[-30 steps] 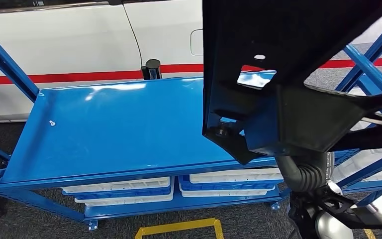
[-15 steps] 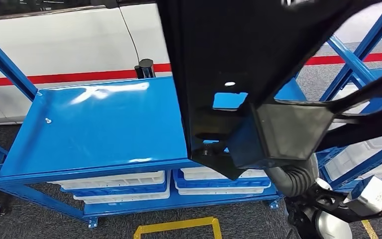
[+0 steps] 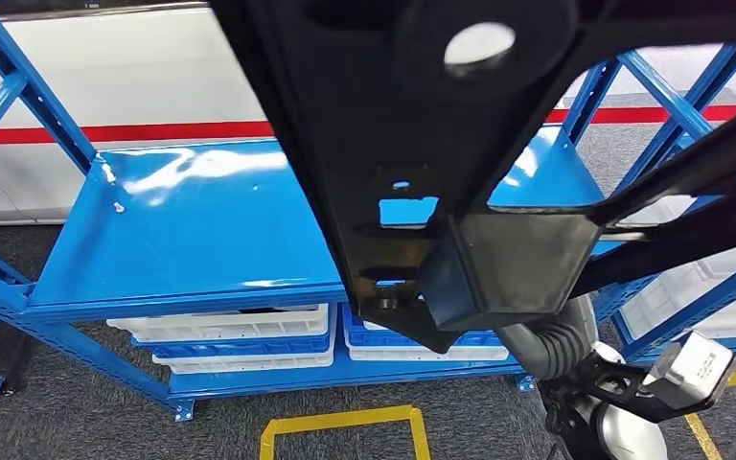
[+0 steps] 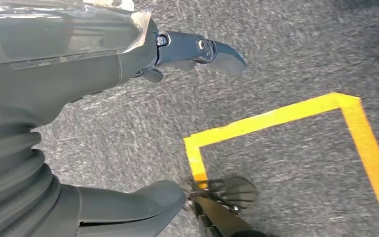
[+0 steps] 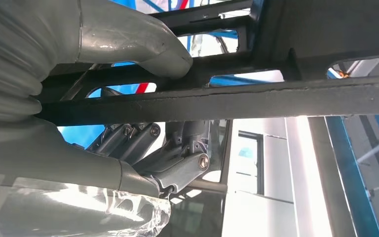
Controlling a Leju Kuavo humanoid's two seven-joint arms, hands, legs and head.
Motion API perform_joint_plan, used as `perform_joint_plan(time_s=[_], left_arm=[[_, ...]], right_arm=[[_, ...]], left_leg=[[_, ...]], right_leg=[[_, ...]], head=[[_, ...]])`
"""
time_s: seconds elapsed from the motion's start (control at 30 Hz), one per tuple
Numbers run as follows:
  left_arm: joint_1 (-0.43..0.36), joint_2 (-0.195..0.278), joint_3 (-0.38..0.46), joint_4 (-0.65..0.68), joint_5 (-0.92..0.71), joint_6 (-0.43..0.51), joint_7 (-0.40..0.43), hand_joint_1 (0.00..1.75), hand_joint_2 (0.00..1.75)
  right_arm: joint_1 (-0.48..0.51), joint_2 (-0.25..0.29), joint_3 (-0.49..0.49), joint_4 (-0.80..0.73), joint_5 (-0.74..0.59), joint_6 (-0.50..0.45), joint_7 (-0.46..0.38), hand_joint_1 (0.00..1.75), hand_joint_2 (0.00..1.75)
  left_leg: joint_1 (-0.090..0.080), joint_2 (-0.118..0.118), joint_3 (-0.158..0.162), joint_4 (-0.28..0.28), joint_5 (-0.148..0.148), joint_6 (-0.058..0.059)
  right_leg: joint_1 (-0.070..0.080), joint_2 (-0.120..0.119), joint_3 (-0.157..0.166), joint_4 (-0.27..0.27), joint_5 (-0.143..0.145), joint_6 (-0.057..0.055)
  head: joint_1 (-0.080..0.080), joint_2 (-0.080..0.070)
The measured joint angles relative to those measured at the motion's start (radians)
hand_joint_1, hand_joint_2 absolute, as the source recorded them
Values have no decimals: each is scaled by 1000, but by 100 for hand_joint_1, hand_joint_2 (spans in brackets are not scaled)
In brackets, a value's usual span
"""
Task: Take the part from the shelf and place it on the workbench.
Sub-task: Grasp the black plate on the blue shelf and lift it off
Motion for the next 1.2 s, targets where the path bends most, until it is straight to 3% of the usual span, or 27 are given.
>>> perform_joint_plan(time_s=[0.1, 0.13, 0.17, 0.2, 0.27, 0.33, 0.37, 0.43, 0.47, 0.5, 0.57, 0.6, 0.63, 0.67, 0.7, 0.73, 0.8, 0.87, 0.9, 0.97, 1.0, 1.07, 1.13, 1.17, 1.2], left_arm=[[1, 0, 0, 0, 0, -1, 0, 0, 175], [1, 1, 0, 0, -1, -1, 0, 0, 175], [1, 0, 0, 0, -1, -2, -1, 0, 175], [2, 0, 0, 0, -1, -3, -1, 0, 175], [2, 0, 0, 0, -2, -3, -1, 0, 175], [1, -1, 0, 0, -2, -3, -1, 0, 175], [1, -1, 0, 0, -2, -3, -1, 0, 175], [2, 0, 0, 1, -2, -3, -2, 0, 175], [3, 0, 0, 2, -2, -3, -2, 0, 175], [4, 1, 0, 3, -2, -3, -2, 0, 175], [5, 1, 1, 5, -1, -3, -2, 0, 175], [6, 1, 1, 5, -1, -3, -2, 0, 175], [6, 1, 1, 5, -1, -3, -2, 0, 175], [6, 1, 1, 5, 0, -3, -2, 0, 175], [6, 1, 1, 5, 0, -2, -2, 0, 175], [5, 1, 1, 5, 0, -2, -2, 0, 175], [4, 1, 2, 5, 0, -2, -3, 0, 175], [2, 2, 2, 5, 0, -2, -5, 0, 175], [2, 2, 2, 5, 0, -2, -6, 0, 175], [2, 3, 2, 6, 0, -2, -7, 0, 175], [2, 2, 2, 6, 0, -3, -6, 0, 175], [1, 3, 2, 7, 0, -3, -6, 0, 175], [0, 4, 2, 7, 0, -3, -6, 0, 175], [0, 4, 2, 7, -1, -3, -6, 0, 175], [0, 3, 2, 7, -1, -3, -6, 0, 175]], right_arm=[[9, 1, 0, 0, 5, 10, -2, 175, 175], [14, 1, 0, 0, 6, 13, -3, 175, 175], [18, 1, 0, 0, 7, 17, -4, 175, 175], [21, 1, 0, 0, 9, 21, -6, 175, 175], [23, 1, 0, 0, 12, 32, -11, 175, 175], [23, 1, -1, -1, 15, 41, -14, 175, 175], [23, 1, -1, -1, 17, 45, -15, 175, 175], [24, 1, -2, -1, 19, 49, -17, 175, 175], [23, 1, -2, -1, 20, 50, -17, 175, 175], [23, 2, -3, -1, 21, 51, -17, 175, 175], [21, 4, -2, -1, 23, 54, -17, 175, 175], [21, 4, -2, -1, 23, 56, -17, 175, 175], [21, 4, -2, 0, 24, 58, -17, 175, 175], [21, 5, -2, 0, 24, 61, -17, 175, 175], [21, 5, -2, 1, 25, 63, -17, 175, 175], [21, 5, -2, 1, 26, 65, -17, 175, 175], [21, 5, -1, 2, 31, 66, -17, 175, 175], [20, 5, 0, 2, 38, 66, -17, 175, 175], [20, 5, 0, 2, 40, 66, -17, 175, 175], [20, 5, 1, 3, 43, 65, -16, 175, 175], [20, 4, 1, 4, 44, 64, -15, 175, 175], [21, 4, 1, 6, 46, 63, -14, 175, 175], [21, 4, 1, 9, 48, 63, -13, 175, 175], [21, 4, 2, 11, 50, 63, -13, 175, 175], [21, 4, 2, 13, 52, 63, -13, 175, 175]], left_leg=[[-2, 7, -35, -3, 33, 16], [-3, 9, -49, -2, 43, 17], [-5, 10, -61, -1, 52, 16], [-6, 11, -73, -1, 61, 15], [-7, 11, -90, 1, 77, 10], [-11, 11, -102, 4, 92, 2], [-12, 11, -105, 5, 99, -3], [-13, 10, -109, 5, 113, -14], [-11, 8, -114, 9, 110, -19], [-9, 5, -123, 26, 87, -26], [-2, 0, -154, 115, -8, -39], [1, -1, -171, 181, -59, -46], [5, -1, -183, 242, -90, -52], [9, -1, -184, 283, -96, -57], [13, -1, -170, 291, -79, -61], [18, -1, -139, 263, -51, -65], [25, -3, -38, 131, -17, -72], [23, -9, 26, 29, -28, -69], [18, -11, 30, 14, -34, -62], [12, -7, 12, 11, -22, -38], [11, -4, 0, 10, -12, -23], [10, 3, -26, 7, 11, 2], [6, 6, -56, 8, 35, 11], [3, 7, -71, 9, 48, 12], [1, 9, -87, 10, 61, 12]], right_leg=[[2, 0, -54, 169, -122, -19], [2, 0, -63, 226, -147, -18], [2, 0, -58, 253, -153, -11], [2, 0, -34, 243, -144, -2], [3, 0, 62, 124, -109, 10], [9, 0, 160, -20, -99, 4], [13, 0, 182, -59, -102, -2], [14, 1, 177, -73, -100, -15], [10, -1, 170, -74, -93, -23], [4, -2, 163, -75, -83, -35], [-3, -5, 144, -76, -62, -51], [-3, -5, 132, -75, -50, -55], [-2, -5, 119, -73, -40, -54], [-3, -5, 104, -71, -30, -52], [-4, -6, 90, -66, -22, -47], [-7, -6, 77, -60, -16, -42], [-10, -5, 53, -44, -6, -29], [-7, -6, 38, -32, 4, -13], [-7, -6, 34, -31, 11, -5], [-8, -6, 26, -31, 20, 12], [-9, -5, 16, -18, 5, 12], [-8, -4, -17, 59, -70, -2], [-5, -3, -46, 187, -151, -11], [-4, -3, -49, 238, -165, -6], [-3, -3, -40, 264, -159, 3]], head=[[5, 0], [5, 0], [5, 0], [6, 0], [6, 0], [5, 0], [4, 0], [3, 0], [4, 0], [2, 0], [-3, 0], [-6, 0], [-6, 0], [-6, 0], [-7, 0], [-7, 0], [-8, 0], [-7, 0], [-7, 0], [-6, 0], [-6, 0], [-1, 0], [3, 0], [4, 0], [4, 0]])
